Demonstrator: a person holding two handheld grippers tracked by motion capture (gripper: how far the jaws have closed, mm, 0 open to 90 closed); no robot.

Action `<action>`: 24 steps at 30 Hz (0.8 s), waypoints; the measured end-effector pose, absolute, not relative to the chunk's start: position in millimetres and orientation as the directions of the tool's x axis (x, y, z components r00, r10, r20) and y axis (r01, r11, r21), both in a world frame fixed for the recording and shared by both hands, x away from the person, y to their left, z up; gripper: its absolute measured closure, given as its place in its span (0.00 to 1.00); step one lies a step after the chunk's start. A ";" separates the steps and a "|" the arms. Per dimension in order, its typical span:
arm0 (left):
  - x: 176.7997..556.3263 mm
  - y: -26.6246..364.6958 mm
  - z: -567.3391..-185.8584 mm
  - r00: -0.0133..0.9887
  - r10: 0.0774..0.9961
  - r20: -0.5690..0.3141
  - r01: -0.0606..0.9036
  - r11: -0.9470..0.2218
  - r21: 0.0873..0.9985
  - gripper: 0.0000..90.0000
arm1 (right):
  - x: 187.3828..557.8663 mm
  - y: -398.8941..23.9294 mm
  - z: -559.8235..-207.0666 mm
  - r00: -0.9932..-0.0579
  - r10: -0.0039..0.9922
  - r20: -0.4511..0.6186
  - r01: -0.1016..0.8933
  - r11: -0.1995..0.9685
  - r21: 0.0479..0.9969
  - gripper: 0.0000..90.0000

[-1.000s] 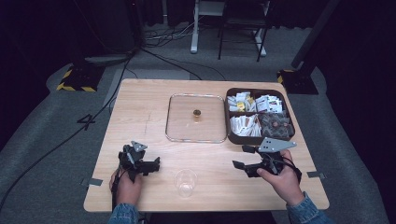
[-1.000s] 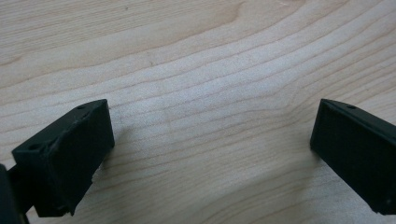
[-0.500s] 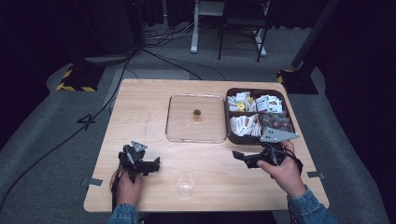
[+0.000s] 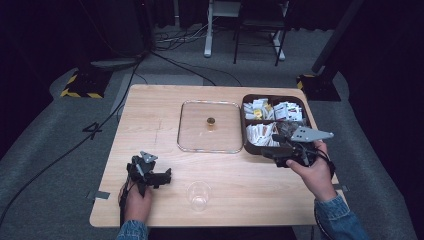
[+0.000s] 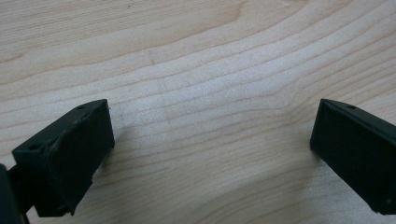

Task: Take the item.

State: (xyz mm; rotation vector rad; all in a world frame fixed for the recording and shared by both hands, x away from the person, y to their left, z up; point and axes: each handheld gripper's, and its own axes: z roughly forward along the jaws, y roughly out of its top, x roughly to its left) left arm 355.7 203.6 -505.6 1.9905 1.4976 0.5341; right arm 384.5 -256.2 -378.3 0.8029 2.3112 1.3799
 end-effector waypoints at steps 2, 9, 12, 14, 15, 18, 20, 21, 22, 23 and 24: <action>355.1 203.4 -505.5 0.285 0.958 -0.029 0.724 -0.196 0.662 0.00 | 388.1 -262.9 -375.8 -0.781 0.625 -0.002 0.296 0.373 0.879 0.35; 352.1 202.6 -505.6 0.272 0.962 -0.028 0.726 -0.186 0.662 0.00 | 401.4 -288.1 -370.8 -0.744 0.668 -0.014 0.304 0.358 0.883 0.37; 351.7 202.7 -505.6 0.271 0.962 -0.028 0.726 -0.186 0.662 0.00 | 411.1 -303.1 -370.9 -0.715 0.699 -0.012 0.306 0.329 0.893 0.35; 351.4 202.8 -505.6 0.272 0.962 -0.029 0.727 -0.186 0.661 0.00 | 412.7 -305.7 -371.2 -0.710 0.704 -0.016 0.306 0.329 0.894 0.35; 351.3 202.8 -505.6 0.272 0.962 -0.029 0.727 -0.185 0.661 0.00 | 415.4 -310.0 -372.0 -0.703 0.711 -0.023 0.306 0.331 0.893 0.35; 351.3 202.8 -505.6 0.272 0.962 -0.029 0.727 -0.185 0.661 0.00 | 423.3 -318.0 -375.1 -0.700 0.710 -0.073 0.296 0.382 0.875 0.36; 351.3 202.8 -505.6 0.272 0.962 -0.029 0.727 -0.185 0.661 0.00 | 428.8 -324.9 -378.3 -0.686 0.723 -0.084 0.309 0.393 0.866 0.35; 351.3 202.9 -505.5 0.272 0.962 -0.028 0.727 -0.187 0.661 0.00 | 431.4 -328.8 -380.0 -0.678 0.731 -0.082 0.320 0.394 0.862 0.35; 351.3 202.8 -505.6 0.272 0.962 -0.029 0.727 -0.185 0.661 0.00 | 436.4 -336.8 -383.6 -0.658 0.749 -0.075 0.344 0.388 0.855 0.33; 351.3 202.8 -505.6 0.272 0.962 -0.029 0.727 -0.185 0.661 0.00 | 436.4 -336.8 -383.6 -0.658 0.749 -0.075 0.344 0.388 0.855 0.33; 351.3 202.9 -505.5 0.273 0.962 -0.028 0.727 -0.187 0.661 0.00 | 438.0 -339.5 -384.9 -0.650 0.757 -0.069 0.353 0.382 0.854 0.32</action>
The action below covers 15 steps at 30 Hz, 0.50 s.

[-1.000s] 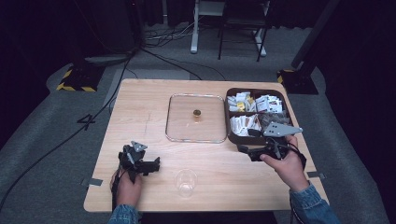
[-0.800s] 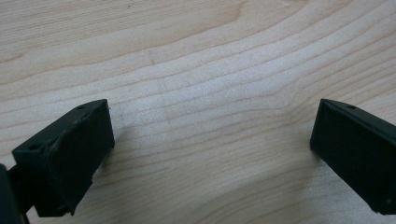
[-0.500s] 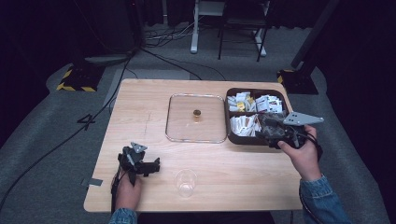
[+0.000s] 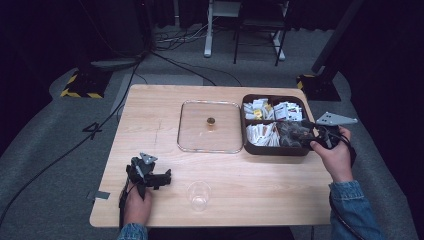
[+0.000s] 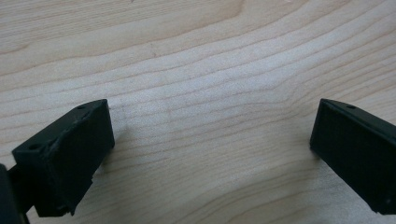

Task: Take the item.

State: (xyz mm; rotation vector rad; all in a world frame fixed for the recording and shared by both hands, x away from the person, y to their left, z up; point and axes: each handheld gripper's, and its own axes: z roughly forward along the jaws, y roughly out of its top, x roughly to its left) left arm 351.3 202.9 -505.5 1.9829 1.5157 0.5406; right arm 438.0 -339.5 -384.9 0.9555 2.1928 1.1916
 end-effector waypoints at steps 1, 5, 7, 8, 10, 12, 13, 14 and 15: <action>351.3 202.8 -505.6 0.272 0.962 -0.029 0.727 -0.185 0.661 0.00 | 439.9 -342.7 -386.7 -0.639 0.766 -0.065 0.363 0.375 0.853 0.30; 351.3 202.9 -505.5 0.273 0.962 -0.028 0.727 -0.187 0.661 0.00 | 448.7 -347.9 -397.4 -0.610 0.789 -0.074 0.377 0.371 0.848 0.24; 351.3 202.9 -505.5 0.273 0.962 -0.028 0.727 -0.187 0.661 0.00 | 451.9 -349.1 -400.8 -0.601 0.796 -0.067 0.385 0.362 0.849 0.24; 351.3 202.8 -505.6 0.272 0.962 -0.029 0.727 -0.186 0.661 0.00 | 453.4 -349.8 -402.1 -0.597 0.799 -0.064 0.388 0.358 0.849 0.25; 351.3 202.8 -505.6 0.272 0.962 -0.029 0.727 -0.186 0.661 0.00 | 456.1 -351.5 -405.0 -0.590 0.806 -0.051 0.401 0.348 0.848 0.26; 351.3 202.9 -505.5 0.273 0.962 -0.028 0.727 -0.187 0.661 0.00 | 459.3 -353.5 -408.7 -0.584 0.811 -0.028 0.417 0.329 0.847 0.28; 351.3 202.9 -505.5 0.273 0.962 -0.028 0.727 -0.187 0.661 0.00 | 461.3 -354.9 -410.6 -0.577 0.817 -0.016 0.423 0.315 0.850 0.28; 351.3 202.8 -505.6 0.272 0.962 -0.029 0.727 -0.186 0.661 0.00 | 463.1 -356.2 -412.6 -0.567 0.824 0.002 0.433 0.296 0.852 0.29; 351.3 202.8 -505.6 0.272 0.962 -0.029 0.727 -0.186 0.661 0.00 | 465.4 -357.6 -414.9 -0.558 0.829 0.014 0.440 0.282 0.852 0.29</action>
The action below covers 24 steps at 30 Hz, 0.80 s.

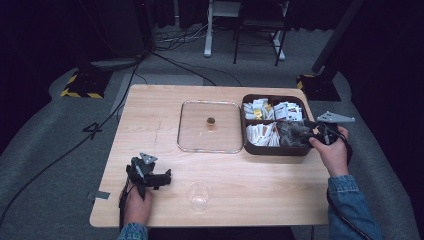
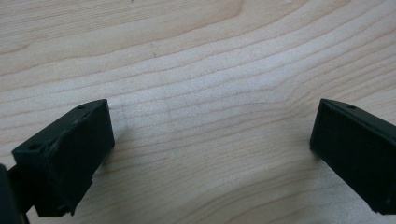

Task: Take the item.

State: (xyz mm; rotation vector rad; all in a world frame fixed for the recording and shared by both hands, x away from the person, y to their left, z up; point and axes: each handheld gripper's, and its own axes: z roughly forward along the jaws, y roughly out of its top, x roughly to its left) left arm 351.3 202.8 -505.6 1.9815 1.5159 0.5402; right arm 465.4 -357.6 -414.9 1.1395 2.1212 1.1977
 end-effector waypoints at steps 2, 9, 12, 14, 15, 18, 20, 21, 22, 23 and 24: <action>351.3 202.9 -505.5 0.273 0.962 -0.028 0.727 -0.187 0.661 0.00 | 469.9 -360.4 -419.7 -0.546 0.837 0.019 0.452 0.275 0.848 0.32; 351.3 202.9 -505.5 0.273 0.962 -0.028 0.727 -0.187 0.661 0.00 | 480.1 -365.7 -433.9 -0.534 0.845 0.024 0.492 0.288 0.822 0.42; 351.2 202.9 -505.5 0.272 0.962 -0.028 0.727 -0.187 0.661 0.00 | 483.8 -366.4 -438.6 -0.540 0.841 0.029 0.504 0.295 0.812 0.45; 351.3 202.9 -505.5 0.273 0.962 -0.028 0.727 -0.187 0.661 0.00 | 485.9 -365.9 -441.3 -0.542 0.840 0.030 0.513 0.302 0.803 0.48; 351.3 202.9 -505.6 0.272 0.962 -0.028 0.727 -0.186 0.661 0.00 | 486.8 -365.5 -442.7 -0.543 0.839 0.032 0.519 0.305 0.799 0.49; 351.3 202.9 -505.6 0.273 0.962 -0.028 0.727 -0.187 0.661 0.00 | 488.5 -364.2 -446.1 -0.541 0.841 0.016 0.536 0.330 0.777 0.53; 351.3 202.8 -505.6 0.272 0.962 -0.029 0.727 -0.186 0.662 0.00 | 488.8 -363.3 -447.7 -0.542 0.840 -0.013 0.538 0.359 0.762 0.57; 351.3 202.9 -505.5 0.273 0.962 -0.028 0.727 -0.187 0.661 0.00 | 488.7 -363.1 -448.2 -0.541 0.841 -0.011 0.540 0.357 0.762 0.59; 351.3 202.8 -505.6 0.272 0.962 -0.029 0.727 -0.185 0.661 0.00 | 488.7 -362.7 -448.6 -0.540 0.842 -0.013 0.542 0.359 0.760 0.60; 351.3 202.9 -505.5 0.273 0.962 -0.028 0.727 -0.187 0.661 0.00 | 488.7 -362.3 -448.8 -0.538 0.843 -0.016 0.542 0.361 0.759 0.61; 351.3 202.8 -505.6 0.272 0.962 -0.029 0.726 -0.186 0.662 0.00 | 488.8 -362.1 -448.9 -0.537 0.843 -0.018 0.543 0.362 0.758 0.62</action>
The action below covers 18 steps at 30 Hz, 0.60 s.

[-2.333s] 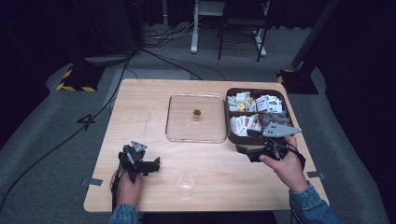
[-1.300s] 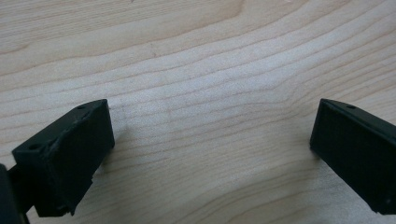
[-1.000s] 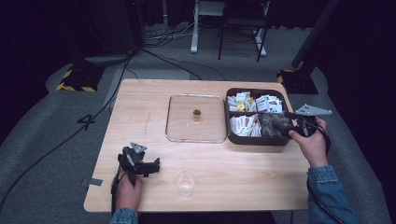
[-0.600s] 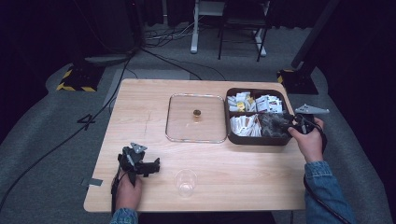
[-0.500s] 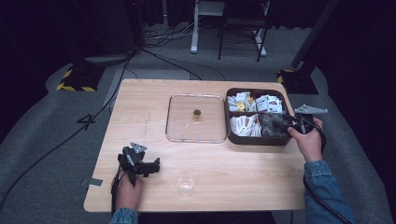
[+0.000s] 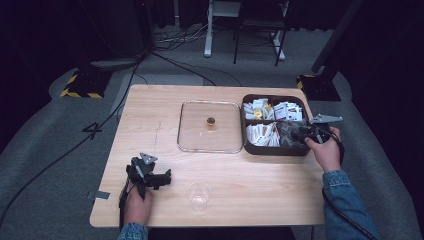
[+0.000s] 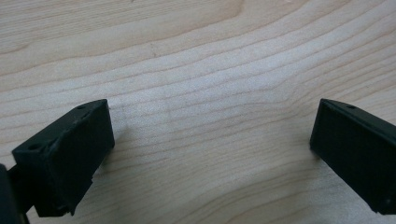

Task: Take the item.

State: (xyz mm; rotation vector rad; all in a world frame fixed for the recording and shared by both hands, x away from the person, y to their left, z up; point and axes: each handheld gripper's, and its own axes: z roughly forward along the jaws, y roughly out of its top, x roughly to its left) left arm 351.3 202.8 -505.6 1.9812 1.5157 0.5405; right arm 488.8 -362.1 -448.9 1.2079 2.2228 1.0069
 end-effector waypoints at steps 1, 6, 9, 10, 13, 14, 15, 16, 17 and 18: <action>351.2 202.8 -505.6 0.271 0.962 -0.029 0.727 -0.185 0.662 0.00 | 488.9 -361.8 -449.0 -0.535 0.845 -0.019 0.544 0.361 0.758 0.62; 351.3 202.9 -505.5 0.273 0.962 -0.028 0.727 -0.187 0.661 0.00 | 487.5 -360.7 -450.8 -0.528 0.848 -0.045 0.534 0.373 0.759 0.77; 351.3 202.8 -505.6 0.272 0.962 -0.029 0.727 -0.185 0.662 0.00 | 485.5 -361.9 -450.2 -0.521 0.852 -0.042 0.530 0.362 0.767 0.84; 351.3 202.9 -505.6 0.272 0.962 -0.028 0.727 -0.187 0.661 0.00 | 485.0 -362.0 -450.0 -0.520 0.853 -0.040 0.530 0.359 0.768 0.84; 351.3 202.8 -505.6 0.272 0.962 -0.029 0.727 -0.186 0.662 0.00 | 483.2 -361.8 -449.4 -0.516 0.856 -0.035 0.530 0.351 0.772 0.85; 351.3 202.8 -505.6 0.272 0.962 -0.029 0.727 -0.185 0.662 0.00 | 482.8 -361.9 -449.0 -0.515 0.856 -0.033 0.530 0.349 0.773 0.85; 351.3 202.8 -505.6 0.272 0.962 -0.029 0.727 -0.186 0.662 0.00 | 482.3 -361.9 -448.5 -0.514 0.857 -0.028 0.530 0.343 0.776 0.86; 351.3 202.8 -505.6 0.272 0.962 -0.029 0.727 -0.186 0.662 0.00 | 481.8 -362.0 -447.8 -0.514 0.858 -0.026 0.528 0.340 0.778 0.86; 351.3 202.8 -505.6 0.272 0.962 -0.029 0.727 -0.186 0.661 0.00 | 481.2 -362.0 -447.0 -0.513 0.858 -0.023 0.526 0.336 0.781 0.86; 351.3 202.8 -505.6 0.272 0.962 -0.029 0.727 -0.185 0.661 0.00 | 480.5 -362.0 -445.8 -0.513 0.858 -0.020 0.524 0.331 0.785 0.86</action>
